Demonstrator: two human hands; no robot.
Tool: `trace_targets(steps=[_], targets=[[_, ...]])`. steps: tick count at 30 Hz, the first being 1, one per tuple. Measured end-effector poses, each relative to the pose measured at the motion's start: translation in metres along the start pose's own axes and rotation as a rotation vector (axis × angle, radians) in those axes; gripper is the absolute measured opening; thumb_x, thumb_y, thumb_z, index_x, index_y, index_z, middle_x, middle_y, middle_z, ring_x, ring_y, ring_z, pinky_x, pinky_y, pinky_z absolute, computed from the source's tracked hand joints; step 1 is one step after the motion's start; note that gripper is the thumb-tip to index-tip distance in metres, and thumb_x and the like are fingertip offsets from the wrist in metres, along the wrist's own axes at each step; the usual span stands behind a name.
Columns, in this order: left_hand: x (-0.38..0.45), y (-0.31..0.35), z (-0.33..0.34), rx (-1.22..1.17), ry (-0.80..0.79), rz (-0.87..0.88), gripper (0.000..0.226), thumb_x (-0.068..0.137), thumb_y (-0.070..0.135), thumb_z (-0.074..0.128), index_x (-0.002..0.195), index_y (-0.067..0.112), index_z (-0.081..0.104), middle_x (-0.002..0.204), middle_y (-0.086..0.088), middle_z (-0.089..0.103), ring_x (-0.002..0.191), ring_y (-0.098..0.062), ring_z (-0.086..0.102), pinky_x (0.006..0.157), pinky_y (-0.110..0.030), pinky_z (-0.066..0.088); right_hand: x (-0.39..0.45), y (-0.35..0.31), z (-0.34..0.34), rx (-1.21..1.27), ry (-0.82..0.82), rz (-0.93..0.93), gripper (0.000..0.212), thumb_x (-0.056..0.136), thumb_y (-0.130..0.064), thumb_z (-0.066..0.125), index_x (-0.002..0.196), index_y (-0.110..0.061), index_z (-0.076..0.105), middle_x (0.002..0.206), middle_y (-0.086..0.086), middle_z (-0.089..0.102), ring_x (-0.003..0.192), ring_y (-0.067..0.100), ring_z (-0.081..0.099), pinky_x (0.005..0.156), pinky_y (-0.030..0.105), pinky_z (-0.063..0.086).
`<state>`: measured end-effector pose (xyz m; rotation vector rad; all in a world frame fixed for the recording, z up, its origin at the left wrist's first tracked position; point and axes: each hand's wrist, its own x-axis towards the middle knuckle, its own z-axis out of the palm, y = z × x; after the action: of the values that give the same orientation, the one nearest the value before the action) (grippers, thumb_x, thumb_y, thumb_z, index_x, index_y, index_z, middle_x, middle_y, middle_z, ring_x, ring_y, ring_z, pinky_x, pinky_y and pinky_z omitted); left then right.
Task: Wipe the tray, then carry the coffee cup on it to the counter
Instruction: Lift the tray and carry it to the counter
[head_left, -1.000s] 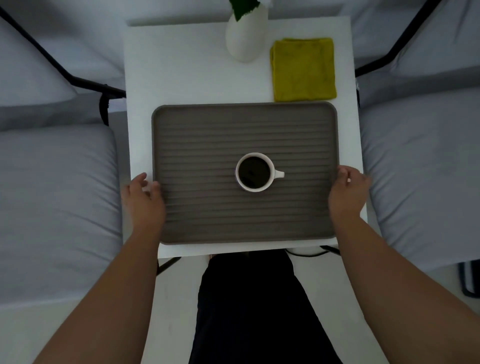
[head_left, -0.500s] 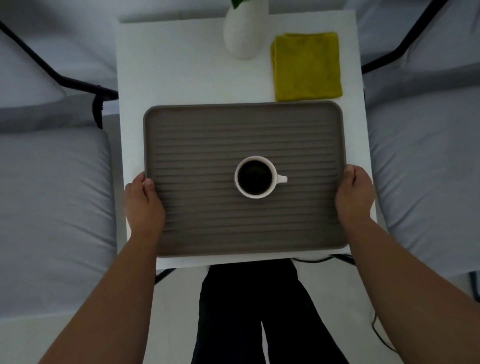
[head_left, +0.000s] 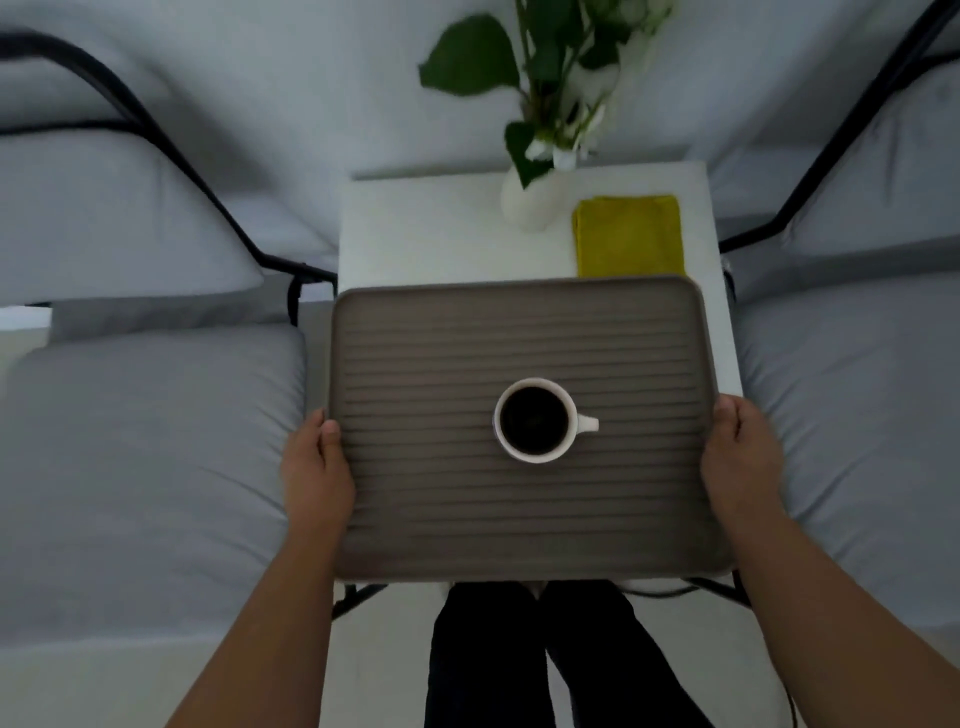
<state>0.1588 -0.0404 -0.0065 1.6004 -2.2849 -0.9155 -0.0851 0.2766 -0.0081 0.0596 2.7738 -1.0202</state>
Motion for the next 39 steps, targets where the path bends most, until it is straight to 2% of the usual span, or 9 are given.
trace_targets(steps=[4, 7, 10, 13, 17, 20, 26, 31, 39], targets=[[-0.020, 0.014, -0.050, -0.009, 0.044, -0.008, 0.036, 0.101, 0.023, 0.041, 0.126, 0.001, 0.057, 0.118, -0.023, 0.060, 0.111, -0.037, 0.054, 0.095, -0.043, 0.041, -0.011, -0.044, -0.037, -0.008, -0.051, -0.045, 0.032, 0.101, -0.023, 0.037, 0.105, -0.002, 0.061, 0.099, 0.020, 0.063, 0.091, 0.030, 0.057, 0.074, 0.030, 0.034], [-0.037, 0.025, -0.089, -0.011, 0.091, -0.058, 0.039, 0.100, 0.027, 0.040, 0.127, 0.004, 0.057, 0.119, -0.021, 0.060, 0.111, -0.037, 0.055, 0.095, -0.043, 0.042, -0.020, -0.083, -0.066, -0.029, -0.124, -0.083, 0.032, 0.102, -0.024, 0.035, 0.104, -0.006, 0.061, 0.089, 0.007, 0.056, 0.082, 0.023, 0.050, 0.072, 0.028, 0.032], [-0.056, 0.035, -0.126, -0.035, 0.134, -0.078, 0.044, 0.098, 0.034, 0.039, 0.124, 0.005, 0.059, 0.117, -0.020, 0.062, 0.109, -0.038, 0.057, 0.094, -0.046, 0.044, -0.024, -0.120, -0.092, 0.008, -0.165, -0.167, 0.031, 0.101, -0.025, 0.035, 0.100, -0.009, 0.061, 0.088, 0.006, 0.057, 0.082, 0.024, 0.053, 0.071, 0.031, 0.036], [-0.082, 0.042, -0.162, -0.119, 0.201, -0.150, 0.033, 0.099, 0.023, 0.045, 0.119, 0.002, 0.061, 0.115, -0.020, 0.064, 0.108, -0.035, 0.059, 0.091, -0.041, 0.044, -0.030, -0.162, -0.114, -0.010, -0.234, -0.260, 0.029, 0.100, -0.022, 0.035, 0.090, -0.008, 0.058, 0.081, 0.008, 0.056, 0.078, 0.026, 0.052, 0.070, 0.034, 0.039], [-0.124, 0.056, -0.213, -0.218, 0.249, -0.186, 0.024, 0.099, 0.020, 0.046, 0.104, 0.008, 0.066, 0.097, -0.009, 0.066, 0.093, -0.025, 0.060, 0.075, -0.030, 0.039, -0.037, -0.216, -0.135, -0.065, -0.299, -0.427, 0.033, 0.099, -0.020, 0.037, 0.077, -0.002, 0.055, 0.069, 0.007, 0.051, 0.064, 0.022, 0.043, 0.055, 0.032, 0.028], [-0.154, 0.056, -0.251, -0.256, 0.300, -0.252, 0.023, 0.099, 0.020, 0.047, 0.104, 0.009, 0.067, 0.095, -0.007, 0.066, 0.090, -0.018, 0.057, 0.074, -0.028, 0.036, -0.046, -0.254, -0.138, -0.069, -0.380, -0.529, 0.033, 0.097, -0.018, 0.038, 0.075, 0.000, 0.055, 0.068, 0.010, 0.052, 0.063, 0.022, 0.045, 0.051, 0.028, 0.028], [-0.212, 0.035, -0.314, -0.326, 0.512, -0.378, 0.024, 0.095, 0.024, 0.054, 0.108, 0.013, 0.071, 0.096, -0.003, 0.070, 0.094, -0.020, 0.063, 0.078, -0.030, 0.042, -0.086, -0.332, -0.129, -0.118, -0.493, -0.750, 0.032, 0.098, -0.018, 0.040, 0.072, -0.008, 0.056, 0.066, 0.004, 0.052, 0.060, 0.013, 0.044, 0.050, 0.024, 0.027], [-0.274, 0.022, -0.359, -0.407, 0.691, -0.473, 0.022, 0.095, 0.020, 0.055, 0.105, 0.009, 0.072, 0.093, 0.000, 0.067, 0.094, -0.017, 0.061, 0.080, -0.027, 0.039, -0.145, -0.386, -0.116, -0.131, -0.598, -0.926, 0.036, 0.097, -0.021, 0.039, 0.071, -0.007, 0.059, 0.072, 0.012, 0.058, 0.067, 0.026, 0.050, 0.065, 0.032, 0.036], [-0.403, -0.022, -0.412, -0.498, 0.982, -0.669, 0.024, 0.095, 0.022, 0.055, 0.105, 0.008, 0.073, 0.093, -0.004, 0.070, 0.090, -0.017, 0.062, 0.078, -0.026, 0.040, -0.293, -0.443, -0.094, -0.087, -0.826, -1.135, 0.039, 0.095, -0.025, 0.044, 0.067, -0.003, 0.059, 0.070, 0.018, 0.063, 0.072, 0.034, 0.059, 0.066, 0.036, 0.044]])
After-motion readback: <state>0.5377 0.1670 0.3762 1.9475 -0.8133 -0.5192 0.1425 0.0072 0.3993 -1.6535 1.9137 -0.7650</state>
